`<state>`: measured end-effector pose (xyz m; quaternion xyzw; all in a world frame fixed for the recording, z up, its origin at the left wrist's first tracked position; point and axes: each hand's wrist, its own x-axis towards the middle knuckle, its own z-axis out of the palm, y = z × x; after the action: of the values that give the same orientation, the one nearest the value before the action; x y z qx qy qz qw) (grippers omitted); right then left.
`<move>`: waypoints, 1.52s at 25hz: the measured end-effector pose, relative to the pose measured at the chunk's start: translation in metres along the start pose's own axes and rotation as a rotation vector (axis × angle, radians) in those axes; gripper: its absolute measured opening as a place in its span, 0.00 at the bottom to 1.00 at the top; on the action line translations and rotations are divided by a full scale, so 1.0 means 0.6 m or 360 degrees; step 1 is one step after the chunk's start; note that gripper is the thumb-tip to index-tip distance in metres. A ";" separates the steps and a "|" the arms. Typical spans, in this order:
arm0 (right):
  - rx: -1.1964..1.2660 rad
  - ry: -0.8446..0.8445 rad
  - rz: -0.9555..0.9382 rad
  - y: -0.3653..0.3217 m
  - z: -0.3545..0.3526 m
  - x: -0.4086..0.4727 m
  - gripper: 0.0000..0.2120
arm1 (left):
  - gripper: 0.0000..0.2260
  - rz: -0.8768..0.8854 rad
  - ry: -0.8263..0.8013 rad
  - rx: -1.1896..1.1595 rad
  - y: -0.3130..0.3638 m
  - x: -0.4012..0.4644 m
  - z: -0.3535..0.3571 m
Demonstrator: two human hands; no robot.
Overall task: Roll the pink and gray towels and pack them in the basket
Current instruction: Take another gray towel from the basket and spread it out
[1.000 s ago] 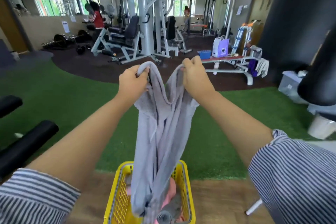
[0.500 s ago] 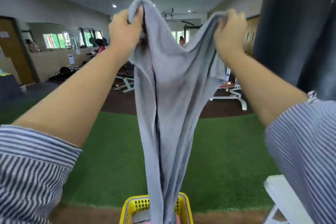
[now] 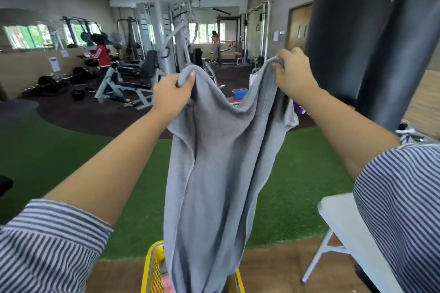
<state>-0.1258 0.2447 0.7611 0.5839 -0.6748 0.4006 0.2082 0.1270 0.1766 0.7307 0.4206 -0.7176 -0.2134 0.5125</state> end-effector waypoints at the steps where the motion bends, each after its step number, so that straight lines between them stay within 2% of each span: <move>1: -0.0019 -0.0009 0.0016 0.021 -0.001 -0.008 0.09 | 0.23 0.0002 -0.0029 -0.0010 -0.003 -0.008 0.026; 9: -0.0184 -0.0056 0.0161 0.283 -0.070 -0.046 0.09 | 0.22 -0.0039 -0.0261 -0.0236 0.075 -0.034 0.316; 14: -0.0225 0.0053 0.0390 0.458 -0.128 -0.049 0.10 | 0.21 -0.0012 -0.0365 -0.0387 0.139 -0.038 0.483; 16: -0.0260 0.0005 0.0455 0.514 -0.118 -0.051 0.09 | 0.20 -0.0025 -0.0385 -0.0359 0.145 -0.044 0.541; 20: -0.0211 -0.0157 0.0438 0.610 -0.046 -0.050 0.05 | 0.20 -0.0143 -0.0452 -0.0260 0.106 -0.031 0.648; 25: -0.0165 -0.0235 0.0544 0.728 0.086 -0.031 0.16 | 0.20 -0.0223 -0.0553 -0.0201 0.013 0.047 0.805; 28: -0.0210 -0.0336 0.0748 0.818 0.189 0.006 0.09 | 0.19 -0.0304 -0.0638 -0.0202 -0.047 0.121 0.924; 31: -0.0203 -0.0423 0.0878 0.907 0.274 0.075 0.07 | 0.18 -0.0332 -0.0704 -0.0177 -0.082 0.215 1.032; 33: -0.0236 -0.0275 0.1034 0.966 0.296 0.149 0.08 | 0.17 -0.0270 -0.0520 -0.0226 -0.074 0.306 1.081; 35: -0.0212 0.0048 0.1265 1.016 0.287 0.234 0.10 | 0.17 -0.0182 -0.0279 -0.0308 -0.047 0.417 1.103; 38: -0.0123 0.0449 0.1276 1.056 0.240 0.364 0.11 | 0.18 0.0074 -0.0082 -0.0485 0.009 0.561 1.091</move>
<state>-0.7542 -0.0059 0.6508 0.2066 -0.8277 0.5003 0.1480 -0.5149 -0.1786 0.6709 0.3155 -0.6993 -0.3188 0.5565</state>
